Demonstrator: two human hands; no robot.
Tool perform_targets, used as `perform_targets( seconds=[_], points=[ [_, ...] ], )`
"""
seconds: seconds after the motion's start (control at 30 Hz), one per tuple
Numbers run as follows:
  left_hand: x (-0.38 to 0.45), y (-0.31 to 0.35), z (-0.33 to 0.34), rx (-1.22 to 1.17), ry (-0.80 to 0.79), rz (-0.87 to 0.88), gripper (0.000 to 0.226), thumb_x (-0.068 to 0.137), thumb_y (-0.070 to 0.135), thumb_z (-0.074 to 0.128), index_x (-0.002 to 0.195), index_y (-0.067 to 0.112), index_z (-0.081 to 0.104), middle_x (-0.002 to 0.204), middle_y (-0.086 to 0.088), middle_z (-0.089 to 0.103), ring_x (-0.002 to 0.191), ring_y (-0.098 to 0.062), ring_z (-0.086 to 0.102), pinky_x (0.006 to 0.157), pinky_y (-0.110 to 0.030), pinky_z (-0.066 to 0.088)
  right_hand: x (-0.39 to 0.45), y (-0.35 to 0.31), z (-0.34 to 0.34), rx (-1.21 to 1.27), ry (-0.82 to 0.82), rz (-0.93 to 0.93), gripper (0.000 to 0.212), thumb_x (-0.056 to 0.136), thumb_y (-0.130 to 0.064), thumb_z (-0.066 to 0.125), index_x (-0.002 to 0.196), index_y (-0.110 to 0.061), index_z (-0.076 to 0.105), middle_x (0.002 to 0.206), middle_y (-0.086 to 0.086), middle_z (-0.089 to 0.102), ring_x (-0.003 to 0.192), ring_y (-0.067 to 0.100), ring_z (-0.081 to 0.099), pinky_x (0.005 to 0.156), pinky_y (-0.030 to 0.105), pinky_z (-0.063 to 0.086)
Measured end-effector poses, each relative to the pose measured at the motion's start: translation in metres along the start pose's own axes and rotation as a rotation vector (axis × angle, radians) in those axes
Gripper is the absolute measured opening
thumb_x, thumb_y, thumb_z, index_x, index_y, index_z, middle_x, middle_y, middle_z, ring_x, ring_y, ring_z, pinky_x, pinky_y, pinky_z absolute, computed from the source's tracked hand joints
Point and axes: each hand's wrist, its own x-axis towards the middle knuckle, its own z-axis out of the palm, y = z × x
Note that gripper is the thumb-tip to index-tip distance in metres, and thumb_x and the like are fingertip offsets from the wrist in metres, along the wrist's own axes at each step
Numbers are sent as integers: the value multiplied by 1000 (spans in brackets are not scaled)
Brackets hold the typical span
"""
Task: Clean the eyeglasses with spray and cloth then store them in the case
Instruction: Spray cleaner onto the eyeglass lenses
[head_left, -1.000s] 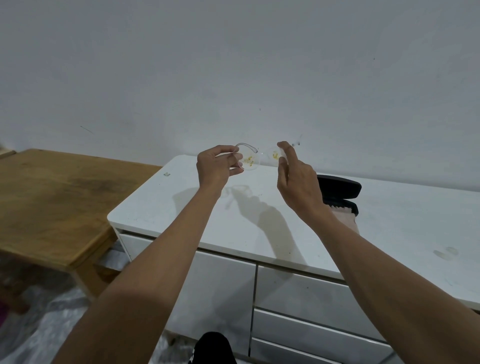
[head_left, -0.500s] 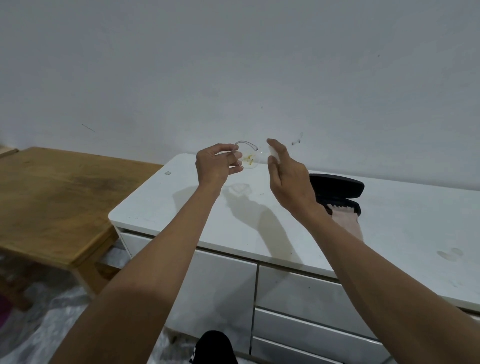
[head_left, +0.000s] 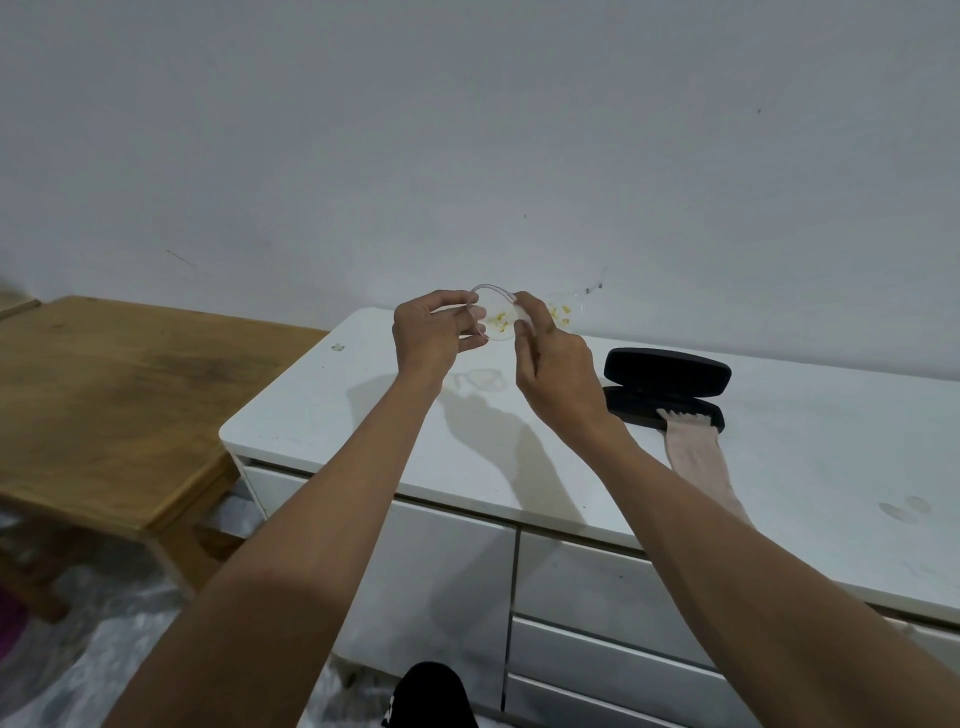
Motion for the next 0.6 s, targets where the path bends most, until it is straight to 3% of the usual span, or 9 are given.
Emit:
perform_targets(
  seconds=[0.3,0.5,0.6],
  points=[
    [0,0,0,-3,-12,2,13,79,-5,78,90,1,77,72,-18,67,63,-28,64,70,-38,64,0,0,5,21,29,34,28,109,-17,38,134,-11,49,52,-12,35,53,30,46,57,35,36],
    [2,-1,-2,-14,3,1,12,79,-6,78,88,2,77,70,-17,66,64,-29,64,69,-36,63,-8,8,0,90,113,131,37,109,-29,38,145,-30,45,51,-10,42,50,9,47,57,32,33],
    [4,0,-5,-34,20,-8,15,79,-8,77,91,-1,76,69,-15,67,64,-30,63,69,-37,64,-11,16,-4,182,238,250,37,107,-36,40,144,-34,46,50,-5,45,48,11,49,53,31,40]
  ],
)
